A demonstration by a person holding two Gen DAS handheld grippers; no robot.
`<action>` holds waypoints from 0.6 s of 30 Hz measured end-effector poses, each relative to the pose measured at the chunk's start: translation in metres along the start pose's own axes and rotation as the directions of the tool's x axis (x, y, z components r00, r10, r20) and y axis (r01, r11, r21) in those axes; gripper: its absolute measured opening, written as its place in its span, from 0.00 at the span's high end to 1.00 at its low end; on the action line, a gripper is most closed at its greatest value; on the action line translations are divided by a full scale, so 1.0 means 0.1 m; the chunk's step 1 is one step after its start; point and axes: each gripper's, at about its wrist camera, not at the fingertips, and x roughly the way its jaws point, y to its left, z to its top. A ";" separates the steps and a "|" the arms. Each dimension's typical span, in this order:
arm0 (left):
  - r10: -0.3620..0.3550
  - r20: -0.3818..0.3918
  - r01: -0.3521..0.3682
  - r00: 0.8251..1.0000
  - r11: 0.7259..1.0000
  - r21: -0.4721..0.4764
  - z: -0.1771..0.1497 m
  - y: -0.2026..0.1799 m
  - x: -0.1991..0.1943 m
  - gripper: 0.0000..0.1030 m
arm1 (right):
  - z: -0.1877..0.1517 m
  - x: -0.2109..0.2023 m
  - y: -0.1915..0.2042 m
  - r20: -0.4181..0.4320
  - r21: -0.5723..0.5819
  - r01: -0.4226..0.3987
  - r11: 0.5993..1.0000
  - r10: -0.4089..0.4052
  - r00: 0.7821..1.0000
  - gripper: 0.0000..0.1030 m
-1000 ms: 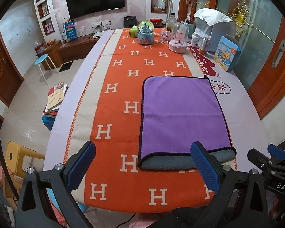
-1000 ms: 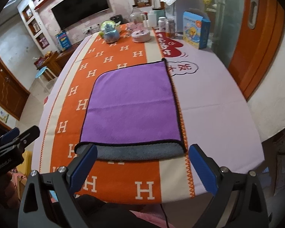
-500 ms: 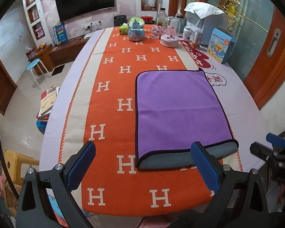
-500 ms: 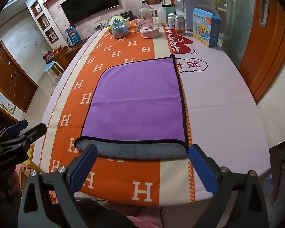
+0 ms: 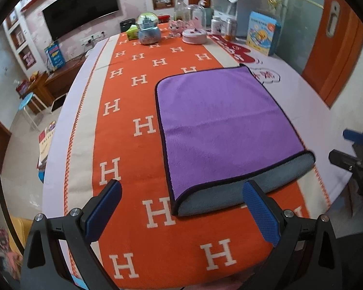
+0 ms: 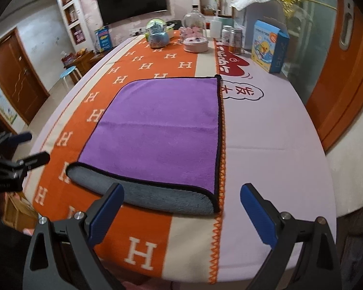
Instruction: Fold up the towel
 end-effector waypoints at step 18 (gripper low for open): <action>-0.046 -0.129 0.049 0.991 0.999 0.016 -0.11 0.11 0.71 0.03 | -0.36 0.53 -0.18 -0.036 -0.072 -0.044 0.996 0.042 0.998 0.21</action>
